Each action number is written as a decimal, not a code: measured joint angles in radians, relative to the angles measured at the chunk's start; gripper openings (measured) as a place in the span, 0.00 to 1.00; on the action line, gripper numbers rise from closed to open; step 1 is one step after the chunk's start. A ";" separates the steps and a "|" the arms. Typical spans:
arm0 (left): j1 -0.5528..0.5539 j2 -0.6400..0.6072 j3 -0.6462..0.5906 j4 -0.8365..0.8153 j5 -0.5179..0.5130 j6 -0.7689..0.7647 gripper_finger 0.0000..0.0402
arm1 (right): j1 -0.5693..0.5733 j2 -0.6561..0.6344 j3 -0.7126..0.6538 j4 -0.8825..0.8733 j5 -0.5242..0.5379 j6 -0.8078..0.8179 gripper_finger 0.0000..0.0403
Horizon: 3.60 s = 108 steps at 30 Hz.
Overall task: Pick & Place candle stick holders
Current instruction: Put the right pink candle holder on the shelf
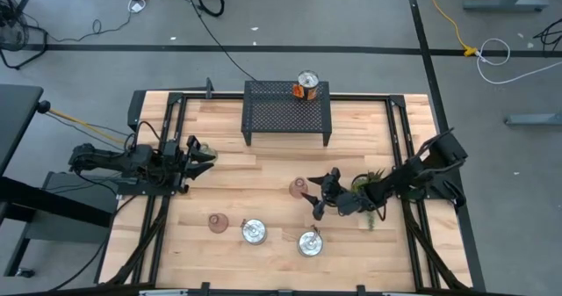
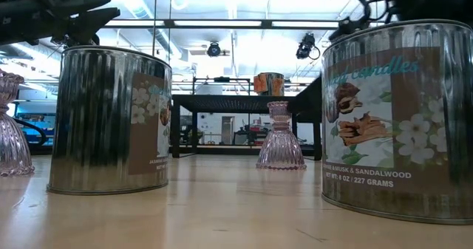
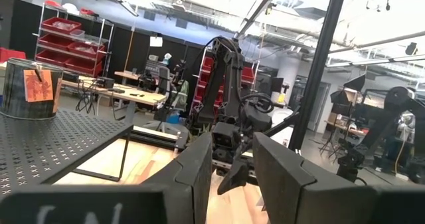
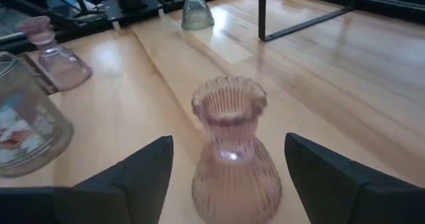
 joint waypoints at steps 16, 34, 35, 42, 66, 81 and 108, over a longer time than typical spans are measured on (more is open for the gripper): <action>0.000 0.000 0.000 0.000 0.000 0.000 0.29 | -0.099 0.152 0.149 -0.051 -0.069 -0.013 0.60; 0.000 0.000 0.000 -0.002 0.000 0.000 0.29 | -0.089 0.038 0.192 -0.060 -0.113 -0.120 0.29; 0.000 0.000 0.000 -0.003 0.000 0.000 0.29 | -0.090 0.011 0.200 -0.087 -0.110 -0.139 0.29; 0.000 0.000 0.000 -0.008 0.000 0.000 0.29 | -0.090 -0.229 0.300 -0.434 -0.076 -0.255 0.29; 0.000 0.000 0.000 -0.009 0.000 0.000 0.29 | -0.549 -0.526 0.409 -0.713 -0.280 -0.452 0.29; 0.000 0.000 0.000 -0.009 0.000 0.007 0.29 | -0.724 -0.336 0.410 -0.639 -0.481 -0.410 0.29; 0.000 0.000 0.000 -0.009 0.000 0.007 0.29 | -0.841 -0.302 0.409 -0.661 -0.582 -0.369 0.29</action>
